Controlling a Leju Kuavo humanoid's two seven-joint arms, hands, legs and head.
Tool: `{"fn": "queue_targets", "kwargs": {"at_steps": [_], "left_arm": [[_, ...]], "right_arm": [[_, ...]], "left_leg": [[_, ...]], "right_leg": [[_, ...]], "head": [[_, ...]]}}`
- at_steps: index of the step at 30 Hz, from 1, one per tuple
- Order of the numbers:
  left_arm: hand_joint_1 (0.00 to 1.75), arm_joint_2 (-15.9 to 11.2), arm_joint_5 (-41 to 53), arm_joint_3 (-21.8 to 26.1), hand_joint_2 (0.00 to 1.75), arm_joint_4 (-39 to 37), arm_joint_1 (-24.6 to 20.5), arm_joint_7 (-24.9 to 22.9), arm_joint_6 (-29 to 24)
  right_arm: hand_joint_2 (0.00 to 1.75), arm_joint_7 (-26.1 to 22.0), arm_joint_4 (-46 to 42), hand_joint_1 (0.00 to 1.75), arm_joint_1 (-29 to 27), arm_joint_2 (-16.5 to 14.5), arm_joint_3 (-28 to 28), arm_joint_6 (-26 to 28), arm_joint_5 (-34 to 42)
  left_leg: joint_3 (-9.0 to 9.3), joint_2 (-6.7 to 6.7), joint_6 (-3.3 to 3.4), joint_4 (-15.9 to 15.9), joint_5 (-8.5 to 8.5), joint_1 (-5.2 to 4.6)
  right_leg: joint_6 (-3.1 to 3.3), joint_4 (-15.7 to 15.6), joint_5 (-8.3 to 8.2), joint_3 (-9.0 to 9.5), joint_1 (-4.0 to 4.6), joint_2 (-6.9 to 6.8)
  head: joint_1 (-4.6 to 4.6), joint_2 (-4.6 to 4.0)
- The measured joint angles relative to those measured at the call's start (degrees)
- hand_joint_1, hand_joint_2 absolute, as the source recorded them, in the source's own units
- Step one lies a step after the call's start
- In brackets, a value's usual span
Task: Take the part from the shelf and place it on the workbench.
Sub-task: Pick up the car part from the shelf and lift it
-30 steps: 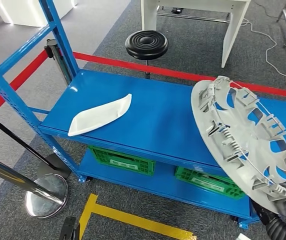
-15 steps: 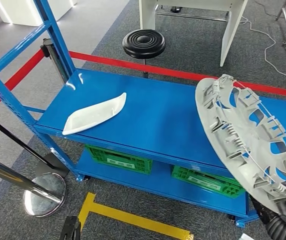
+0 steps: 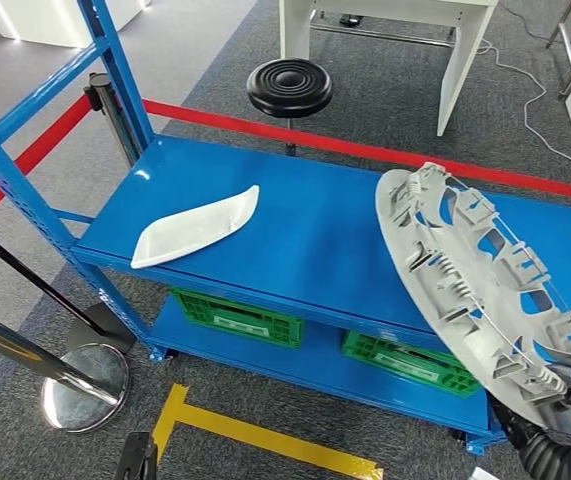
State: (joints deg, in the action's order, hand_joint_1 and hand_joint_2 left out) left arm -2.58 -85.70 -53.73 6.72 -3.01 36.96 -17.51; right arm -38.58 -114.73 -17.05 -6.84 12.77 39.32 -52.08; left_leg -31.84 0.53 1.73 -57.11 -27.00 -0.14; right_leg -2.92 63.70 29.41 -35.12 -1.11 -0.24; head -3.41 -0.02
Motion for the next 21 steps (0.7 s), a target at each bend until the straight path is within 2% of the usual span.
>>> {"fn": "queue_targets", "kwargs": {"at_steps": [2, 5, 6, 8, 10, 11, 12, 13, 15, 16, 17, 18, 21], "left_arm": [[0.0, 0.0, -0.5, 0.0, 0.0, 0.0, 0.0, -0.3, 0.1], [0.0, 0.0, -1.1, 0.0, 0.0, 0.0, 0.0, -0.7, 0.4], [0.0, 0.0, -1.3, 0.0, 0.0, 0.0, -0.1, -0.7, 0.5], [0.0, 0.0, -1.4, 0.0, 0.0, 0.0, -0.1, -0.8, 0.7], [0.0, 0.1, -1.6, 0.0, 0.0, 0.0, 0.0, -0.9, 0.7], [0.0, 0.1, -1.7, 0.0, 0.0, 0.0, 0.0, -1.0, 0.7], [0.0, 0.1, -1.8, 0.0, 0.0, 0.0, 0.1, -1.0, 0.7], [0.0, 0.1, -1.8, 0.0, 0.0, 0.0, 0.1, -1.0, 0.7], [0.0, 0.0, -1.9, 0.0, 0.0, 0.0, 0.1, -1.1, 0.7], [0.0, 0.0, -1.9, 0.0, 0.0, 0.0, 0.1, -1.1, 0.7], [0.0, 0.0, -1.9, 0.0, 0.0, 0.0, 0.0, -1.1, 0.7], [0.0, -0.1, -1.9, 0.0, 0.0, -0.1, 0.0, -1.1, 0.7], [0.0, 0.0, -1.9, 0.0, 0.0, -0.1, 0.0, -1.1, 0.7]], "right_arm": [[1.75, -0.1, 0.1, 1.75, 0.1, 0.0, 0.0, 0.0, -0.1], [1.75, -0.3, 0.3, 1.75, 0.1, 0.0, 0.0, 0.0, -0.4], [1.75, -0.3, 0.3, 1.75, 0.1, 0.0, 0.0, 0.0, -0.4], [1.75, -0.3, 0.3, 1.75, 0.1, 0.0, 0.0, 0.0, -0.5], [1.75, -0.3, 0.3, 1.75, 0.1, 0.0, 0.0, 0.0, -0.6], [1.75, -0.3, 0.4, 1.75, 0.1, 0.0, 0.0, 0.0, -0.7], [1.75, -0.3, 0.5, 1.75, 0.1, 0.0, 0.0, 0.0, -0.7], [1.75, -0.3, 0.5, 1.75, 0.1, 0.0, 0.0, 0.0, -0.7], [1.75, -0.2, 0.6, 1.75, 0.1, 0.0, 0.0, 0.0, -0.8], [1.75, -0.2, 0.6, 1.75, 0.2, 0.0, 0.0, 0.0, -0.8], [1.75, -0.2, 0.6, 1.75, 0.2, 0.0, 0.0, 0.0, -0.8], [1.75, -0.2, 0.6, 1.75, 0.2, 0.0, 0.0, 0.0, -0.8], [1.75, -0.1, 0.7, 1.75, 0.2, 0.0, 0.0, 0.0, -0.8]], "left_leg": [[-0.2, -0.05, -0.76, -0.5, -0.21, -0.07], [-0.48, -0.08, -1.63, -0.9, -0.26, -0.04], [-0.71, -0.12, -1.87, -1.5, -0.78, 0.03], [-2.55, -0.19, -2.34, -5.8, -3.52, 0.15], [-6.02, -0.22, -2.58, -13.6, -7.18, 0.2], [-7.41, -0.22, -2.56, -16.7, -8.12, 0.21], [-7.93, -0.23, -2.4, -17.8, -7.92, 0.19], [-7.43, -0.24, -2.12, -16.6, -6.67, 0.13], [-3.99, -0.34, -0.99, -9.2, -2.54, -0.18], [-2.3, -0.38, -0.41, -5.6, -1.13, -0.35], [-1.1, -0.41, 0.01, -2.9, -0.4, -0.52], [-0.63, -0.41, 0.21, -1.7, -0.37, -0.66], [-0.37, -0.3, 0.14, -0.5, -0.12, -0.45]], "right_leg": [[0.54, -4.5, -1.05, 2.38, 0.07, 0.1], [2.03, -4.7, -0.98, 2.54, 0.27, 0.33], [2.45, -4.8, -1.04, 2.56, 0.24, 0.3], [3.22, -4.9, -1.11, 2.63, 0.14, 0.19], [3.64, -4.9, -1.08, 2.58, 0.3, 0.17], [3.73, -4.9, -1.08, 2.6, 0.43, 0.21], [3.8, -4.9, -1.07, 2.65, 0.59, 0.26], [3.85, -4.9, -1.06, 2.74, 0.77, 0.34], [3.93, -4.9, -0.99, 3.0, 1.12, 0.48], [3.89, -4.9, -0.94, 3.03, 1.32, 0.54], [3.78, -4.8, -0.93, 2.96, 1.42, 0.57], [3.6, -4.8, -0.95, 2.81, 1.42, 0.57], [2.78, -4.6, -0.71, 2.33, 1.33, 0.52]], "head": [[0.08, 0.0], [-0.15, -0.01], [-0.19, -0.01], [-0.25, 0.0], [-0.32, -0.01], [-0.32, -0.01], [-0.33, -0.01], [-0.33, -0.02], [-0.31, -0.01], [-0.27, -0.01], [-0.27, -0.01], [-0.26, -0.01], [-0.27, 0.0]]}}
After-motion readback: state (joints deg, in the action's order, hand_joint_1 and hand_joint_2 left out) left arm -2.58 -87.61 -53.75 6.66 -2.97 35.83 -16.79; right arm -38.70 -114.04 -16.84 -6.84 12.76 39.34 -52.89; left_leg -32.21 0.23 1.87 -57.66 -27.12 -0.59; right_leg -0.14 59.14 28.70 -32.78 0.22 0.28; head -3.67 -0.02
